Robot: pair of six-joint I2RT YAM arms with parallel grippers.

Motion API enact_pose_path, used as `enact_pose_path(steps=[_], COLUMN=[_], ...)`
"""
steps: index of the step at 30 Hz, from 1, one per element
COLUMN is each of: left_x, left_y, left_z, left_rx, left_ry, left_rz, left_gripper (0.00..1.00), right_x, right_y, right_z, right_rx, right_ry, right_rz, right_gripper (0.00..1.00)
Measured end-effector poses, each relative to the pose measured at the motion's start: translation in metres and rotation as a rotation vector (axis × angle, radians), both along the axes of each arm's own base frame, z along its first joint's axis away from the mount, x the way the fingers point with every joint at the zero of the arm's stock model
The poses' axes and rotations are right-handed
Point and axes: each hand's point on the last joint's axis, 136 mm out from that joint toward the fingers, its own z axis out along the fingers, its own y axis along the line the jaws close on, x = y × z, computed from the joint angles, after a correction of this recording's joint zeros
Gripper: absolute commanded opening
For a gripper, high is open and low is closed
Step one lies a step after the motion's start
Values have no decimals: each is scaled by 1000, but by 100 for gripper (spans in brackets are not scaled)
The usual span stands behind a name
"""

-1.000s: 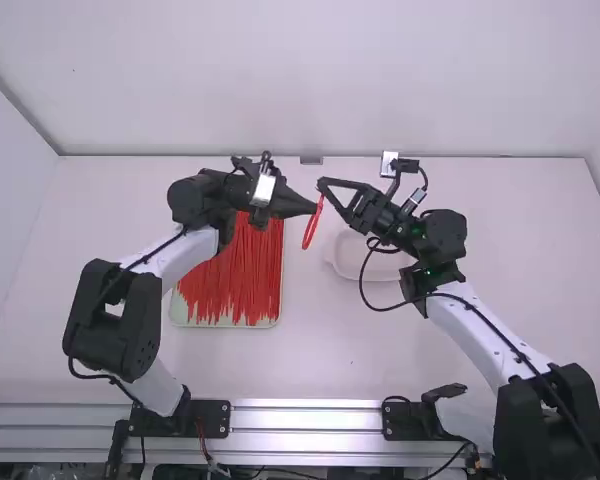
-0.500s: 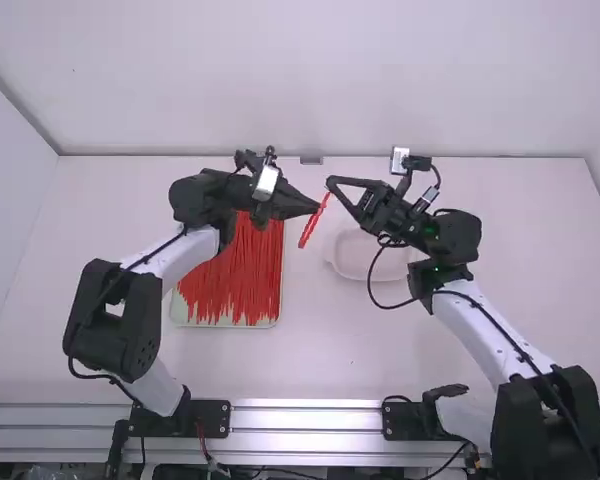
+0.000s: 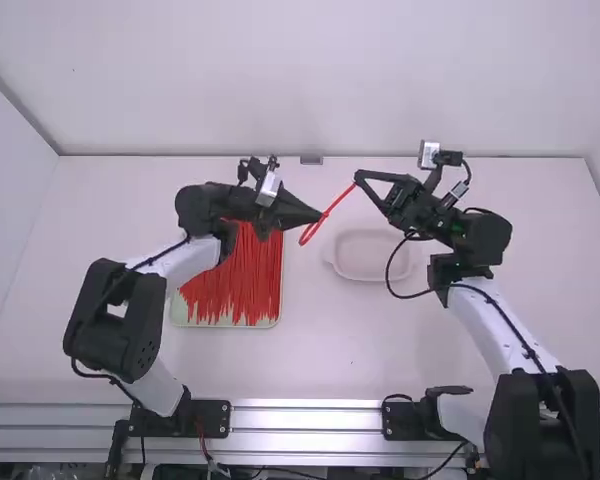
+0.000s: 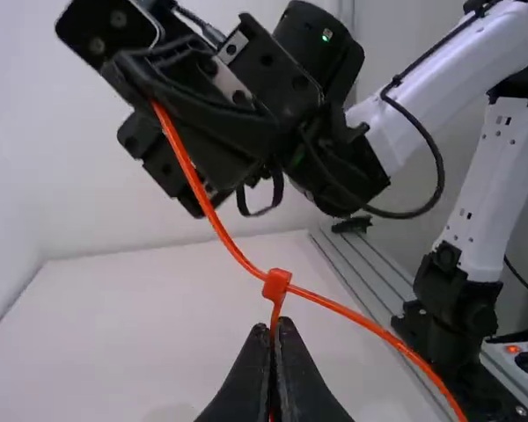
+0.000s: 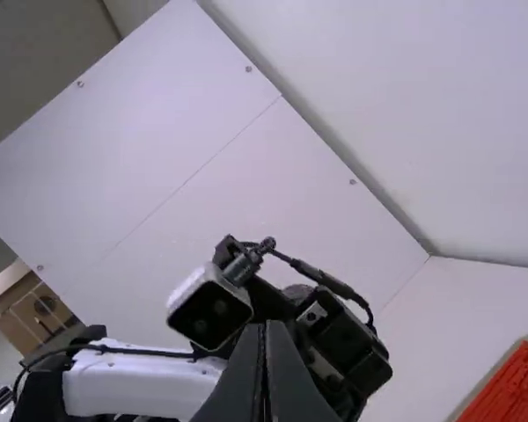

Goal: Fasten the cable tie

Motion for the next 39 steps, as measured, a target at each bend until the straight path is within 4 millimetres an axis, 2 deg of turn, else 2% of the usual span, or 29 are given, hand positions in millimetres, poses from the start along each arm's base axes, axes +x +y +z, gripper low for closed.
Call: enact_pose_path(steps=[13, 19, 28, 29, 30, 31, 33, 35, 38, 39], left_x=[-3, -4, -5, -5, -6, -9, -13, -17, -14, -12], left_y=[1, 1, 1, 2, 2, 2, 3, 4, 7, 9], left_z=[-19, -21, -24, -24, -25, -28, -32, -34, -33, -32], left_rx=[1, 2, 7, 8, 13, 24, 34, 39, 35, 34], left_ry=[21, 25, 34, 33, 31, 30, 29, 11, 11, 19], left_rz=[13, 14, 11, 9, 3, -11, -25, -35, -23, -10], left_gripper=[2, 2, 2, 2, 2, 2, 2, 2, 2, 2], right_x=[7, 7, 6, 6, 7, 8, 9, 9, 6, 3], right_y=[-21, -25, -25, -25, -26, -28, -32, -34, -31, -29], right_z=[29, 42, 45, 46, 46, 49, 55, 62, 61, 59], right_rx=[9, 9, 8, 8, 12, 20, 27, 29, 13, -1], right_ry=[-43, -72, -81, -81, -78, -87, -103, -124, -129, -127], right_rz=[-40, -45, -43, -44, -47, -63, -79, -86, -66, -49], right_gripper=[0, 0, 0, 3, 23, 34, 40, 41, 41, 46])
